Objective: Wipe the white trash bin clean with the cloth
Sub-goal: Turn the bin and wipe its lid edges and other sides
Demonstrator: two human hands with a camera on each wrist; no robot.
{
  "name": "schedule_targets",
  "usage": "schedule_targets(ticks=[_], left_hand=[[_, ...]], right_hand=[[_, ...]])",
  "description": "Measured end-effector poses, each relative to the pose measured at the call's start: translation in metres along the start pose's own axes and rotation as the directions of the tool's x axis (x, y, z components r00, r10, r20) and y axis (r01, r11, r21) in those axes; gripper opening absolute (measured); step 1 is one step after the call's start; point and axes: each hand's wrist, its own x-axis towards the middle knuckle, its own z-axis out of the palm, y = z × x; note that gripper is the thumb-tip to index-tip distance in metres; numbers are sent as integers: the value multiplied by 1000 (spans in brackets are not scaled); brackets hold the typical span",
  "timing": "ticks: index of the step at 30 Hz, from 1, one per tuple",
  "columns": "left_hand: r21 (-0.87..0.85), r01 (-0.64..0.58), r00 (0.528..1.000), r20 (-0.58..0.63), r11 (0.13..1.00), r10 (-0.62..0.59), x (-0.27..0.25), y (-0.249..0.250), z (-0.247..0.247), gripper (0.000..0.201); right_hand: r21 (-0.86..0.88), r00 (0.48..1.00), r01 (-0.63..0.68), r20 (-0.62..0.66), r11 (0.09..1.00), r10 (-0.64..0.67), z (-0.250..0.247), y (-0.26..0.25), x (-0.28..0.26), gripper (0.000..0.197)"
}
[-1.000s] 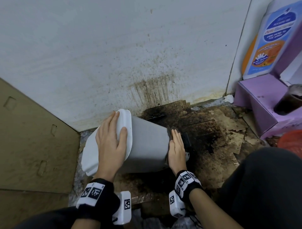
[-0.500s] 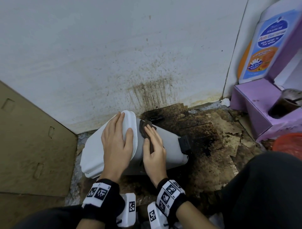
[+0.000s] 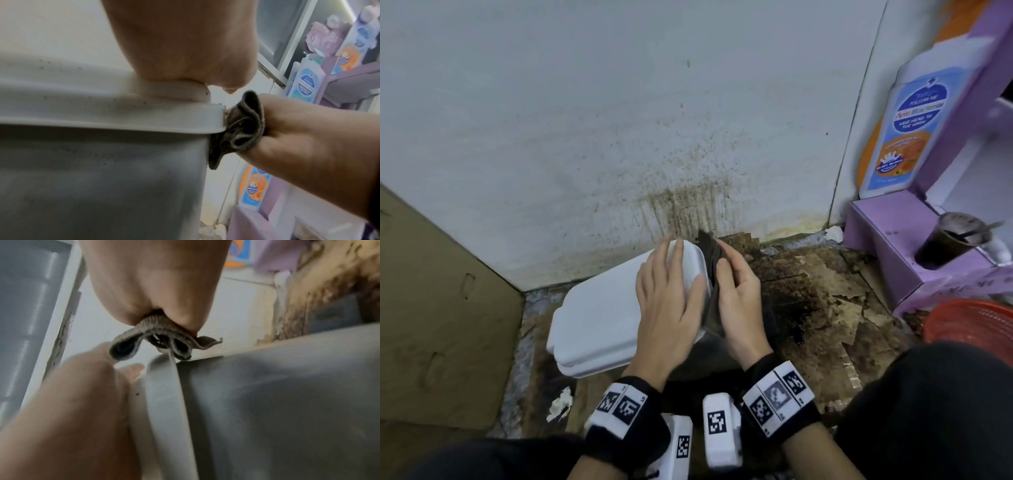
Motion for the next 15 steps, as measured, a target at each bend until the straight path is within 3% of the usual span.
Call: schedule_targets(ticks=[3, 5, 8, 10, 13, 15], left_hand=[[-367, 3, 1000, -24, 930, -12, -5, 18, 0, 54], [-449, -9, 995, -94, 893, -38, -5, 24, -4, 46], [-370, 7, 988, -142, 929, -64, -1, 12, -10, 36], [-230, 56, 985, -148, 972, -92, 1, -12, -14, 35], [21, 264, 951, -173, 964, -256, -5, -63, -20, 39], [45, 444, 888, -158, 895, -432, -12, -88, -25, 40]], right_hand=[[-96, 999, 21, -31, 995, -24, -16, -1, 1, 39], [-164, 998, 30, -55, 986, -40, -28, -4, 4, 37], [-262, 993, 62, -80, 963, -85, -45, -4, 8, 36], [-346, 989, 81, -89, 935, -119, -56, -2, 12, 37], [-450, 983, 105, -88, 887, -161, -71, 0, 17, 37], [-522, 968, 157, -87, 838, -235, -79, 2, 17, 38]])
